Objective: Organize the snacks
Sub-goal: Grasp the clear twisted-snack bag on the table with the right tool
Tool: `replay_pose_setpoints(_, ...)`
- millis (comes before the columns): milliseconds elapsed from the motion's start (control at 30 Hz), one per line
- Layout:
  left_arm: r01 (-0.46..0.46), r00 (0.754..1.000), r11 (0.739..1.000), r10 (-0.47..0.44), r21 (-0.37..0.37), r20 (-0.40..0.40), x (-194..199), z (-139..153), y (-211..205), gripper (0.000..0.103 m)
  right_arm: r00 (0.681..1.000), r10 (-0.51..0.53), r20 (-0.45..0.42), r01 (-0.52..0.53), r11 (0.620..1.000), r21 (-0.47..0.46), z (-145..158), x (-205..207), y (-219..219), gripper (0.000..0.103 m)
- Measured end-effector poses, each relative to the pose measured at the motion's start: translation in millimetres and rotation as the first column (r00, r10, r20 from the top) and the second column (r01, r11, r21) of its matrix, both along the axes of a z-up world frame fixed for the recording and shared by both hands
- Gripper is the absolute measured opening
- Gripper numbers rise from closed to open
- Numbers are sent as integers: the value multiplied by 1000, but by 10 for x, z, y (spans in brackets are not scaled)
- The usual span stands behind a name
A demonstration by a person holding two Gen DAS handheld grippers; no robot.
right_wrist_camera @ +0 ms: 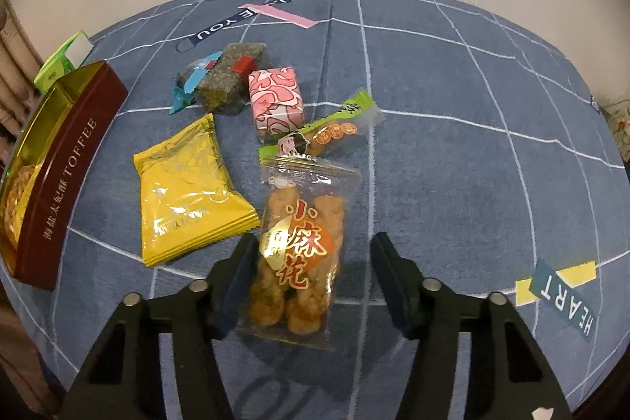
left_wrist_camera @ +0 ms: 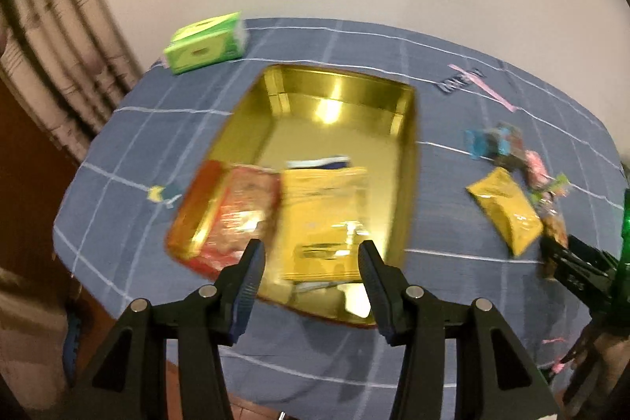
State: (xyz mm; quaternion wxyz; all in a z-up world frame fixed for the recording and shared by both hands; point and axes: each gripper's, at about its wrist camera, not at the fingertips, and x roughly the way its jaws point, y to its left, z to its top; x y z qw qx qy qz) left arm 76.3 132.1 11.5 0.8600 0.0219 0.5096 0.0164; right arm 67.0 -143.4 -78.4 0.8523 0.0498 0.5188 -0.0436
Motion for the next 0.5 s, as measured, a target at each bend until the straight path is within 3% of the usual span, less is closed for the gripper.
replay_pose_setpoints(167, 87, 996, 996, -88, -9, -19, 27, -65, -453, 50, 999, 32, -4, -32, 999, -1, 5, -82, -74, 37)
replay_pose_setpoints(500, 173, 981, 985, -174, -22, -82, 82, -315, -1010, 50, 999, 42, 33, -43, 998, 39, 22, -271, -419, 35)
